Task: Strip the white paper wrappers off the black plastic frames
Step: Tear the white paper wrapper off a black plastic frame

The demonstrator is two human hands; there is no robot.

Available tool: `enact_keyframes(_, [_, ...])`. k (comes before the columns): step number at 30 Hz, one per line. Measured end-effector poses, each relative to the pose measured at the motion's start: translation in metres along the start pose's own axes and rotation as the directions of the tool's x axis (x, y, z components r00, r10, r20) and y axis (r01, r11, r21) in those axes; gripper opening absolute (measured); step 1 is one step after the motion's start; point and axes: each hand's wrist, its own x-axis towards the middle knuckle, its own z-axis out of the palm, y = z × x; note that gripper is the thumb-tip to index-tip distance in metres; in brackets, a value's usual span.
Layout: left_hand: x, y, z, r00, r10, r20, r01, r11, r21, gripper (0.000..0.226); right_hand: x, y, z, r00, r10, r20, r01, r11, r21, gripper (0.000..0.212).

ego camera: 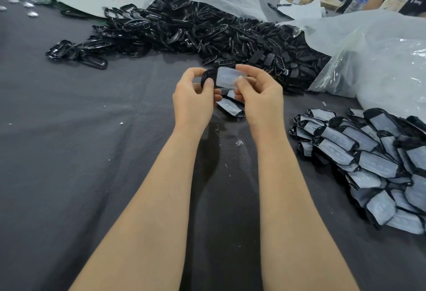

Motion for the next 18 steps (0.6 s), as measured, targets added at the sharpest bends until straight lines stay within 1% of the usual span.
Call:
enact_keyframes(3, [-0.0007, 0.0005, 0.0005, 0.999, 0.025, 0.047, -0.025, 1.0, 0.005, 0.02, -0.0025, 0.0022, 0.0035, 0.994, -0.083, -0.072, 0.069, 0.982, -0.175, 0.009])
enact_keyframes(5, [-0.0024, 0.0007, 0.0014, 0.996, 0.042, 0.085, -0.043, 0.999, 0.012, 0.024, -0.0041, 0.0032, 0.0048, 0.986, -0.119, -0.113, 0.091, 0.971, -0.222, 0.007])
enact_keyframes(9, [-0.0039, 0.0015, 0.0036, 0.989, 0.07, 0.133, -0.07, 0.998, -0.009, 0.02, -0.0045, 0.0066, 0.0063, 0.973, -0.148, -0.177, 0.097, 0.958, -0.27, 0.006])
enact_keyframes(13, [-0.0033, 0.0013, 0.004, 0.985, 0.076, 0.155, -0.075, 0.997, -0.017, 0.02, -0.0011, 0.0076, 0.0065, 0.972, -0.087, -0.218, 0.041, 0.977, -0.209, 0.006])
enact_keyframes(18, [-0.0028, 0.001, 0.0041, 0.983, 0.072, 0.168, -0.07, 0.997, -0.022, 0.021, -0.0009, 0.0077, 0.0068, 0.976, -0.029, -0.216, 0.006, 0.995, -0.103, 0.02])
